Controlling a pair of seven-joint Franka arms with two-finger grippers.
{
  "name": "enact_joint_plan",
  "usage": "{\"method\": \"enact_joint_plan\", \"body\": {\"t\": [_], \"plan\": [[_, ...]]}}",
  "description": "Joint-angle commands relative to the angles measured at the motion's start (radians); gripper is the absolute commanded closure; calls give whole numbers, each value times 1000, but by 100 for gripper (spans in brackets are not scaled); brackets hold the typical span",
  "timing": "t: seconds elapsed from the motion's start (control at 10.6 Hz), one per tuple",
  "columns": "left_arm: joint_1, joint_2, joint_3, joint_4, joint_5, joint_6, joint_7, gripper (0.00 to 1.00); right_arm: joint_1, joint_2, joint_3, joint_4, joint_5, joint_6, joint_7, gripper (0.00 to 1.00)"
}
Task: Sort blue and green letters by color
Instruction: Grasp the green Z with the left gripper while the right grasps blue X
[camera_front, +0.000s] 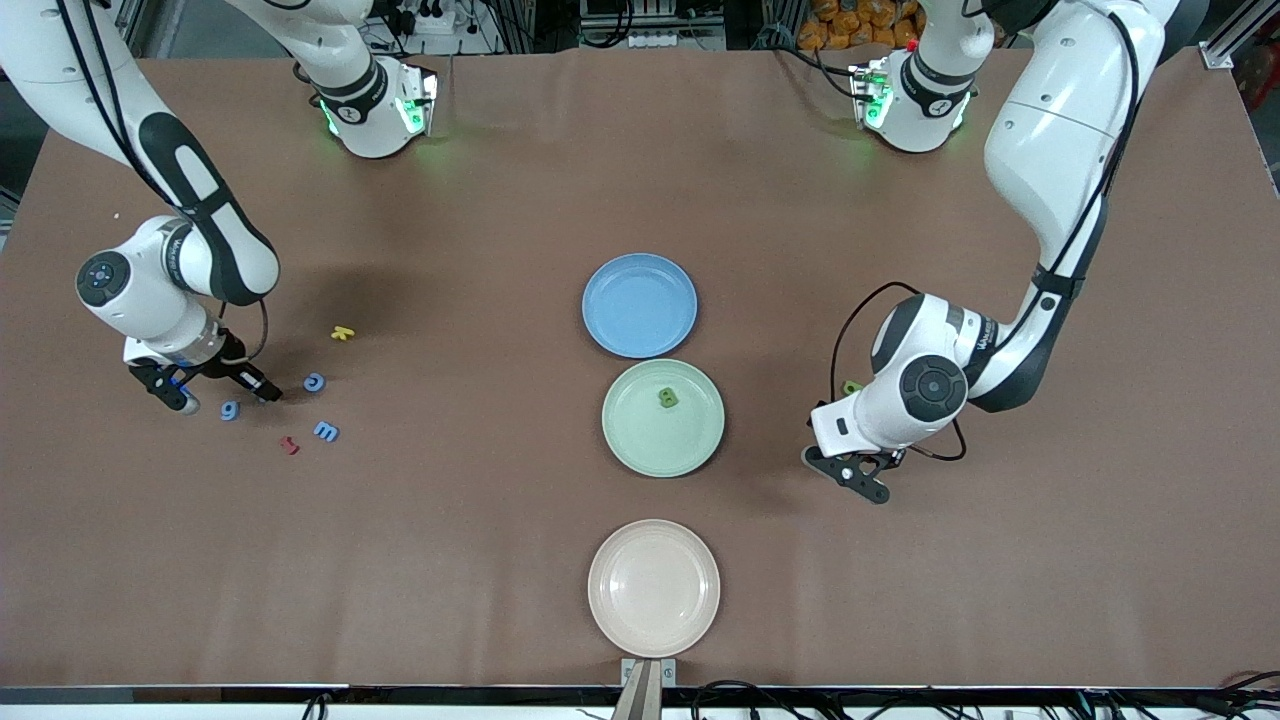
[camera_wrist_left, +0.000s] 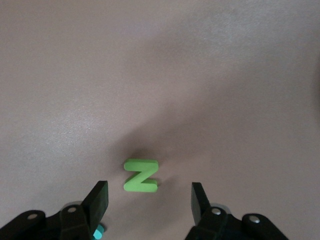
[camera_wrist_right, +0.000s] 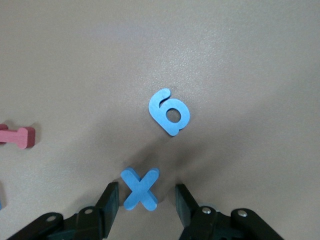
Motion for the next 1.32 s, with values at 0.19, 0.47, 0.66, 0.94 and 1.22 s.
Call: {"method": "enact_joint_plan", "body": {"t": [0.19,0.47,0.66,0.94,1.22], "plan": [[8,29,-3,16,25,21,2,29,2,1,-11,-10,-8,9,18,53],[-1,39,27,16,30,36,2,31,3,2,-11,-8,-8,9,18,60],[-6,50,27,26,28,38,1,35,3,2,-11,-5,-8,9,18,65],[-6,59,27,30,27,38,-1,36,3,5,-10,0,-8,9,18,70],[-6,73,27,31,27,47,-6,43,5,7,-10,0,-8,9,18,76]]}}
